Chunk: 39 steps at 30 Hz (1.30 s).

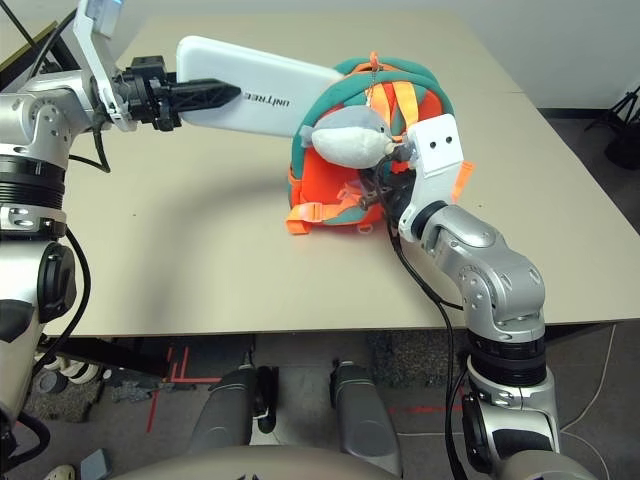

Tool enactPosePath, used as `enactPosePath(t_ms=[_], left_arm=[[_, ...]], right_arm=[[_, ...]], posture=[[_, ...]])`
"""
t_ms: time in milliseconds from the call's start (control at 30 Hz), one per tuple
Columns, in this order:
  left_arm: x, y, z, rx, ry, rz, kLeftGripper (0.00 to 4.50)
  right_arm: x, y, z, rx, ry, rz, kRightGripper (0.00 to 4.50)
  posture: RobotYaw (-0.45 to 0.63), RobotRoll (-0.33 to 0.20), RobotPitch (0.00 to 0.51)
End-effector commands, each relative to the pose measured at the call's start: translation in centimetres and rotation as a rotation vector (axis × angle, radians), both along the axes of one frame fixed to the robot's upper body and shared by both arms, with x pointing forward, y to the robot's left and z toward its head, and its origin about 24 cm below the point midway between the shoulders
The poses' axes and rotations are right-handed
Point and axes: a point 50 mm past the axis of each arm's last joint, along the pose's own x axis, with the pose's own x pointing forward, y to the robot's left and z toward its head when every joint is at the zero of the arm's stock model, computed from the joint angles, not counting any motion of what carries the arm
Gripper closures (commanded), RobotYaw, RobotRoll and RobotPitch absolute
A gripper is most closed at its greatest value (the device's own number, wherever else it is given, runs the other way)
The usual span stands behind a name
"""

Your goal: Put the pencil case into the backpack and zip it.

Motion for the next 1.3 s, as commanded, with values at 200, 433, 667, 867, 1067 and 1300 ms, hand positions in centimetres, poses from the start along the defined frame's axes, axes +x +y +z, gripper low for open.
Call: enactPosePath(t_ms=[200,433,667,867,1067,1300], left_arm=[[1.7,-4.3,0.4,0.062,-0.081,-0.077,3.26],[2.5,-7.2,-0.2,0.076,-0.063,-0.113,3.26],[2.7,-8.9,-1.2,0.118,-0.018,-0.124,3.26],[3.0,-10.4,-2.5,0.154,-0.023,-0.07,3.26],[2.9,-9.9,-0.8,0.092,-0.05,-0.074,1.5],[2.0,-6.9,4.0,-0.044,-0.108,-0.137,0.0]], right_arm=[[0.4,0.1,-0.7,-0.014,0.032,0.0,4.3],[0.4,0.3,-0.6,-0.014,0.024,0.002,4.3],[0.4,0.4,-0.5,-0.014,0.019,-0.002,4.3],[0.4,0.5,-0.6,-0.014,0.019,-0.001,4.3],[0.3,0.6,-0.7,-0.014,0.02,0.003,4.3],[0.4,0.7,-0.9,-0.016,0.028,0.013,4.3]], posture=[[-0.18,0.0,0.121],[-0.19,0.0,0.118],[-0.21,0.0,0.118],[-0.21,0.0,0.119],[-0.21,0.0,0.123],[-0.19,0.0,0.125]])
